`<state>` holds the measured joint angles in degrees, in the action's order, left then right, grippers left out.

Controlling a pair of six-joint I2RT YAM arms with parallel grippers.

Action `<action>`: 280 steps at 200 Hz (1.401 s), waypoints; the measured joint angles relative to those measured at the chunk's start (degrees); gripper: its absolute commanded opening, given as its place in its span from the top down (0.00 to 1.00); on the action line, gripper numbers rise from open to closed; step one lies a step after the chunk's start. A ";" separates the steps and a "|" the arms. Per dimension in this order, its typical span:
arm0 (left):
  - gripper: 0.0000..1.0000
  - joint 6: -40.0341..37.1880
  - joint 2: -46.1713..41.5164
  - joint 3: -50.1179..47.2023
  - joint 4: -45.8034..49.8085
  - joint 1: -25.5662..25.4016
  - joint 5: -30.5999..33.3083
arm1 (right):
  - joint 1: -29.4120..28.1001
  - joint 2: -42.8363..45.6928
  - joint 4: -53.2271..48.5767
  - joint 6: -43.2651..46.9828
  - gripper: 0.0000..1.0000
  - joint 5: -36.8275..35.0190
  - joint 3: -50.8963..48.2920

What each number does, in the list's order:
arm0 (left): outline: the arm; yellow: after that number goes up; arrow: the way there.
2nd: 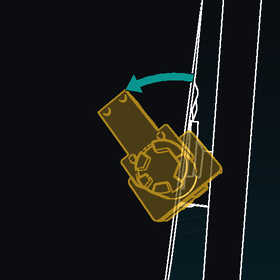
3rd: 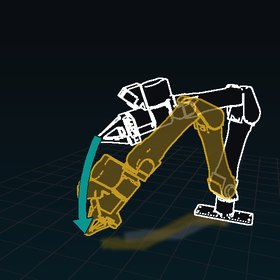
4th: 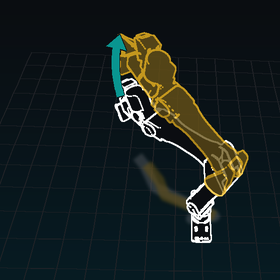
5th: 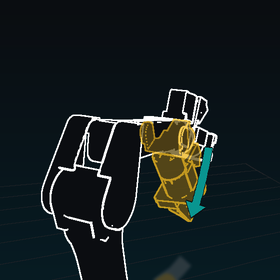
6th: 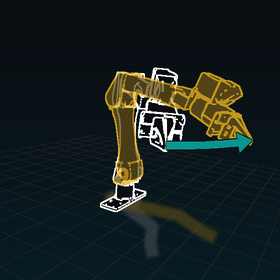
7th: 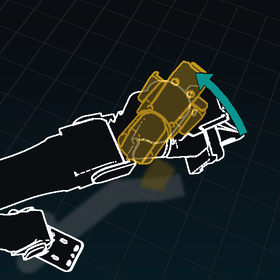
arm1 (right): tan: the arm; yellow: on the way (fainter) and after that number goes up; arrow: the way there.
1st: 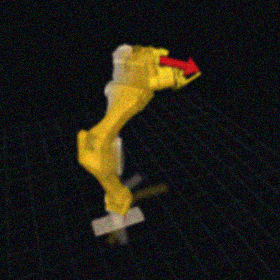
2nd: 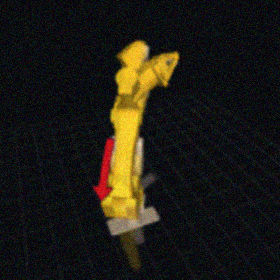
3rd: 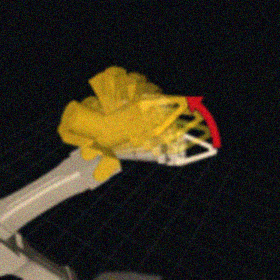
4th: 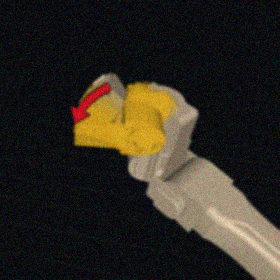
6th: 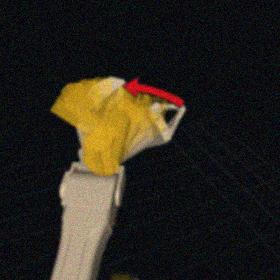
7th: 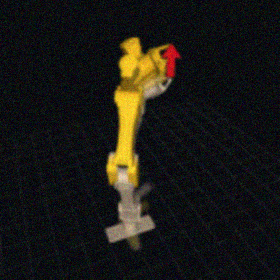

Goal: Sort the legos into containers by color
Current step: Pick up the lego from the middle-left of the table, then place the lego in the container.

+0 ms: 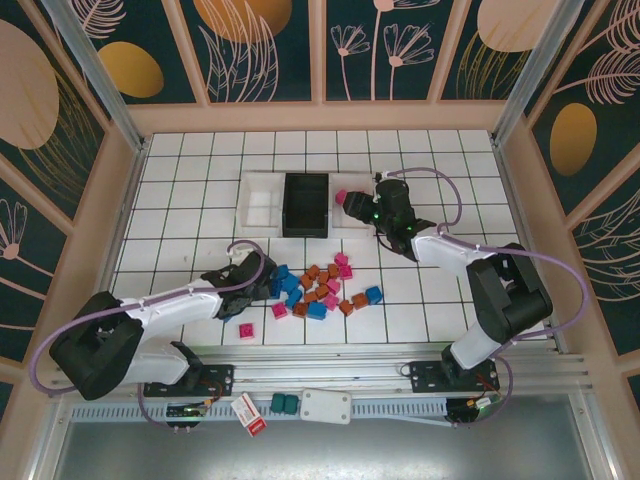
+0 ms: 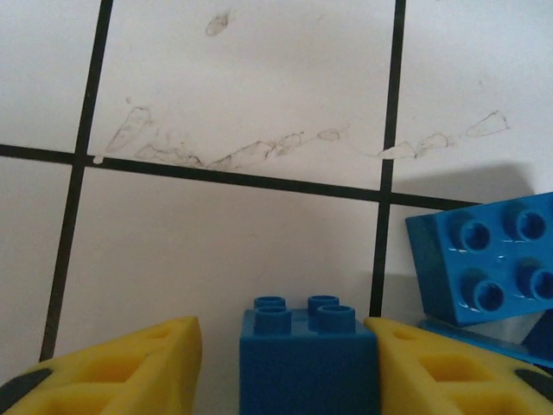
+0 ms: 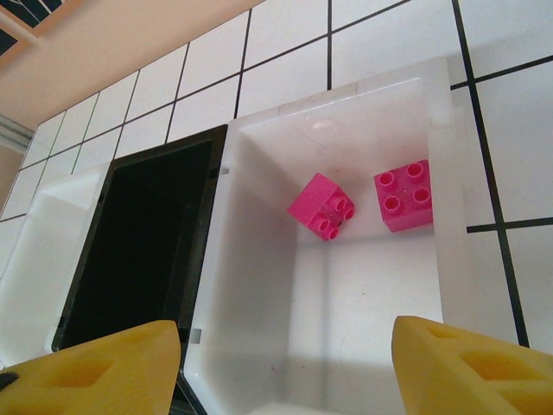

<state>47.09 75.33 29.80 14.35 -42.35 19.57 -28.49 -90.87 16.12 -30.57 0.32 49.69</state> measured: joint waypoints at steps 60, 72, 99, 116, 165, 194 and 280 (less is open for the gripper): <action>0.74 -1.25 -1.62 1.86 1.18 1.01 0.20 | 0.00 0.44 -0.13 -0.02 0.33 0.00 -0.02; 0.74 -2.10 -2.99 4.09 1.29 3.37 0.15 | 0.00 0.96 -0.13 -0.04 0.33 0.00 -0.28; 0.74 -4.42 -4.83 10.78 0.31 11.32 0.04 | 0.00 1.70 -0.24 -0.22 0.33 0.02 -1.11; 0.75 -6.01 -2.45 16.63 -1.31 15.63 -0.22 | -0.04 1.70 -0.61 -0.26 0.33 0.02 -1.46; 0.76 -8.83 15.87 32.13 -5.35 20.96 -2.64 | -0.74 3.63 -3.10 -0.26 0.33 0.04 -3.65; 0.68 -9.53 25.27 38.71 -5.35 21.09 -3.74 | -1.29 6.78 -4.57 -0.24 0.33 0.48 -5.35; 0.13 -9.44 23.06 40.63 -6.36 21.05 -10.12 | -1.68 17.38 -13.66 -0.35 0.33 3.37 -11.98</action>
<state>37.65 98.39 70.43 7.99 -21.30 9.45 -30.17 -73.49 2.46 -30.92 3.68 37.71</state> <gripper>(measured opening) 0.779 0.674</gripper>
